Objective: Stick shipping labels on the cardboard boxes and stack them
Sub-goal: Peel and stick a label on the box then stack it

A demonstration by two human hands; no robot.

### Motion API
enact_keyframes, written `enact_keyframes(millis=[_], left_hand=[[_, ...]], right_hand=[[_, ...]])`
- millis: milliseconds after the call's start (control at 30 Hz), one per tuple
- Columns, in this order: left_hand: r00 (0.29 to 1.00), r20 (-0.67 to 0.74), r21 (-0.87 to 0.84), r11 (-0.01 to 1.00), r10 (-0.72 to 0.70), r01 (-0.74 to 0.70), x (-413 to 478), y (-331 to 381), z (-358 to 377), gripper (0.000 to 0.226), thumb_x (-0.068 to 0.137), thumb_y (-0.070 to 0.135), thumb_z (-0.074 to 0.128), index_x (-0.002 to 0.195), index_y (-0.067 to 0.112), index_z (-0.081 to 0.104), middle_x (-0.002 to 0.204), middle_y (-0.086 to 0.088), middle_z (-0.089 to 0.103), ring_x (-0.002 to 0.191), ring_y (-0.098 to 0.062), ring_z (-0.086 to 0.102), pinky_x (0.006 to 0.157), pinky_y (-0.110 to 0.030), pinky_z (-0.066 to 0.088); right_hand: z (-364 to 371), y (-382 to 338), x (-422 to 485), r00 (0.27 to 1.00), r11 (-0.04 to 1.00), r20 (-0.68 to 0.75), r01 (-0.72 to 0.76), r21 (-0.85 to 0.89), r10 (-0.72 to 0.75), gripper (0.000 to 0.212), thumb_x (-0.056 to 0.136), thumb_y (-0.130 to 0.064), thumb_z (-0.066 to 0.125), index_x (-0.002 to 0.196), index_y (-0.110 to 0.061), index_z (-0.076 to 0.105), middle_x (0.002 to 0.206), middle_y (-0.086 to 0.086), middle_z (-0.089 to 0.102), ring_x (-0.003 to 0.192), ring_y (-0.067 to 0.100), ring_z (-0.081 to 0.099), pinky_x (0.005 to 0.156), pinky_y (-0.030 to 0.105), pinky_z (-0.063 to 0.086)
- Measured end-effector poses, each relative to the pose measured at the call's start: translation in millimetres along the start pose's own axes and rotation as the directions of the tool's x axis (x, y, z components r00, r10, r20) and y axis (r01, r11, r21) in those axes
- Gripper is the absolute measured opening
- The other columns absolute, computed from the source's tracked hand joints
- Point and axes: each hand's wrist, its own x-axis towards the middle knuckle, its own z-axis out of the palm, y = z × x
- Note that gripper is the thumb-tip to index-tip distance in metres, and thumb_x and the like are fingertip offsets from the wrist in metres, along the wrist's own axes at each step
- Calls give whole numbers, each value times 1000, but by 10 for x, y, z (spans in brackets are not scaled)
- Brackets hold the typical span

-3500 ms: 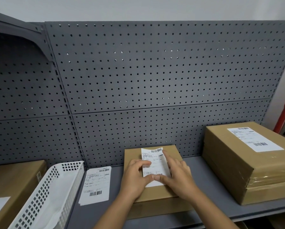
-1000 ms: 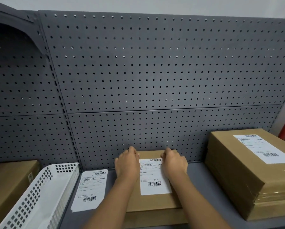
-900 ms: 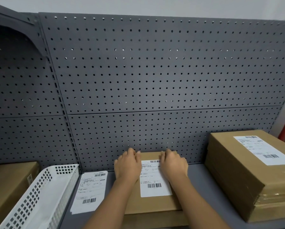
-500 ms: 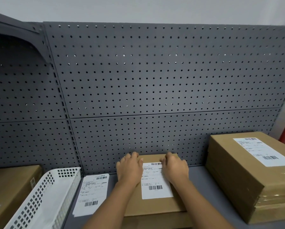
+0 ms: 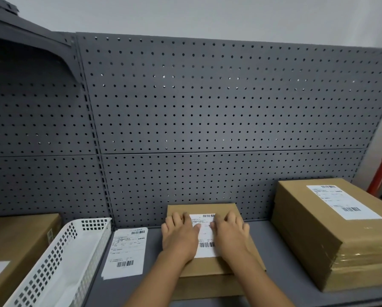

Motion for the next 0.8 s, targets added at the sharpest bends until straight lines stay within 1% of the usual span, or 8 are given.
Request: enact_keyframes(millis=[100,200,300,433,500,700,733,800], left_hand=[[1000,-27,-38,999,-11,10,-21,-35,11,56,109,42,23,160,19,24,146,-4,34,130,-27,33,112,-38,27],[999,26,-96,995,27,-24,-25,-71,-25,68,103,60,23,159,20,26,149,-4,32,135,-27,29,116,-39,24],[996,10,-60,994,89,-88,-118,-90,-15,76,101,69,21,159,20,23,152,-4,30,138,-26,27,117,-38,23],[995,21,-8,995,101,-101,-144,-45,-5,66,108,55,16,162,18,17,153,-6,28,138,-27,26,117,-39,23],[993,4,-27,993,114,-114,-144,-42,-16,59,110,46,18,162,20,18,153,-6,30,137,-28,28,116,-39,24],[934,-142,-155,924,329,-349,-145,-56,-45,45,108,27,37,151,21,49,154,4,49,140,-19,44,116,-33,36],[927,-135,-176,912,350,-370,-160,-39,-54,44,107,27,38,148,20,53,154,4,51,140,-18,45,116,-32,37],[922,-107,-198,901,372,-387,-190,-49,-47,45,106,27,38,148,22,53,158,4,48,145,-17,43,118,-30,35]], right_hand=[[-24,28,-15,1000,999,-22,-7,53,8,35,106,-35,35,131,-20,54,117,3,47,116,28,45,95,39,31],[-124,104,-45,999,993,27,26,114,-30,45,103,-54,35,125,-20,55,123,2,47,122,27,43,101,40,32],[-129,183,-178,998,998,20,64,18,-64,51,98,-67,36,127,-28,51,125,-1,44,118,24,40,97,38,30],[-92,193,-354,993,994,-54,109,26,-108,38,106,-40,37,142,-30,42,130,-2,44,116,24,38,94,36,31],[-142,209,-353,992,991,-46,120,65,-118,47,102,-21,41,147,-29,37,133,-2,43,118,24,36,94,34,31],[-230,145,-242,954,952,9,299,67,-300,63,86,-5,46,146,-23,45,160,-2,37,136,28,38,107,37,30],[-218,118,-198,945,943,29,322,79,-325,61,81,-4,46,139,-20,52,154,-1,46,134,28,43,104,35,32],[-158,109,-124,932,935,86,343,93,-351,45,76,-2,45,114,-14,64,128,1,63,122,29,54,91,32,39]])
